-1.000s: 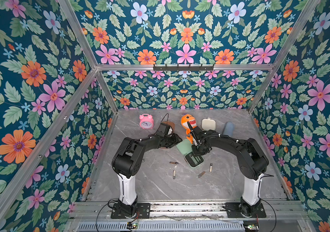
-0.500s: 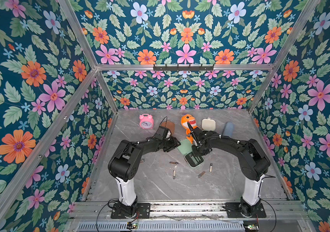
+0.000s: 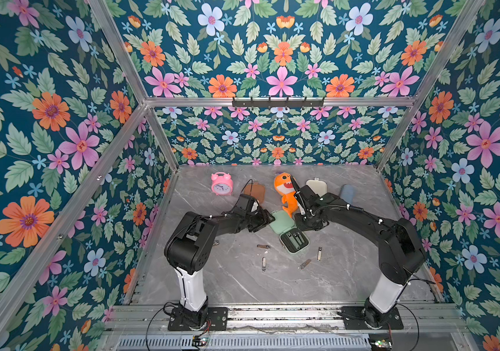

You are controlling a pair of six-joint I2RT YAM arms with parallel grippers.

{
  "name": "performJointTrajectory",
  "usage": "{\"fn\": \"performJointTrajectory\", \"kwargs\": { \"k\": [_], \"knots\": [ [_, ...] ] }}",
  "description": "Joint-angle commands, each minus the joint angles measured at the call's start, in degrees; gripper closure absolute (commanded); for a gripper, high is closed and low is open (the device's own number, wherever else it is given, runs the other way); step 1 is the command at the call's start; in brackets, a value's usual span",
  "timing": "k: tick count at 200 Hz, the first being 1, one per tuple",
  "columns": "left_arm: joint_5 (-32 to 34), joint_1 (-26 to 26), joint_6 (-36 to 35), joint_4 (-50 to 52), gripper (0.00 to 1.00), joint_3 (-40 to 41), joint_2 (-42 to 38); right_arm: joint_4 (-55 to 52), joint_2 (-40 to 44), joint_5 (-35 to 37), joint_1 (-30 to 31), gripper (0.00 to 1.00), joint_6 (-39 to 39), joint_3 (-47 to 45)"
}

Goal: Organize nail clipper sets
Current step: Adjust the storage box at the center of the board.

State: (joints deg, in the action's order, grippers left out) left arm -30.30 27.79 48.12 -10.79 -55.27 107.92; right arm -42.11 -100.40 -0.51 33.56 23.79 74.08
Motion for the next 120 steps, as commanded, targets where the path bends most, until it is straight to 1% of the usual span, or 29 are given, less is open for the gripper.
{"fn": "performJointTrajectory", "kwargs": {
  "k": [1,53,70,88,106,120],
  "knots": [
    [1.25,-0.03,0.13,1.03,0.37,0.76,1.35,1.34,1.89,-2.39,-0.88,0.53,1.87,-3.67],
    [-0.76,-0.11,-0.34,-6.15,0.37,3.50,3.35,4.87,4.82,-5.25,-3.05,0.52,5.03,-12.20],
    [-1.19,-0.09,-0.56,-7.51,0.38,4.66,3.29,5.94,4.86,-6.64,-3.80,0.55,5.02,-13.15],
    [-1.16,-0.11,-0.54,-7.93,0.39,5.83,2.28,6.65,4.86,-7.59,-4.34,0.61,4.52,-12.96],
    [-0.57,-0.11,-1.03,-7.05,0.39,6.62,0.30,6.35,4.66,-7.31,-4.63,0.65,4.00,-11.93],
    [0.15,-0.11,-1.68,-5.55,0.39,6.66,-1.46,5.91,3.52,-7.31,-4.90,0.70,3.25,-10.80]
  ]
}}
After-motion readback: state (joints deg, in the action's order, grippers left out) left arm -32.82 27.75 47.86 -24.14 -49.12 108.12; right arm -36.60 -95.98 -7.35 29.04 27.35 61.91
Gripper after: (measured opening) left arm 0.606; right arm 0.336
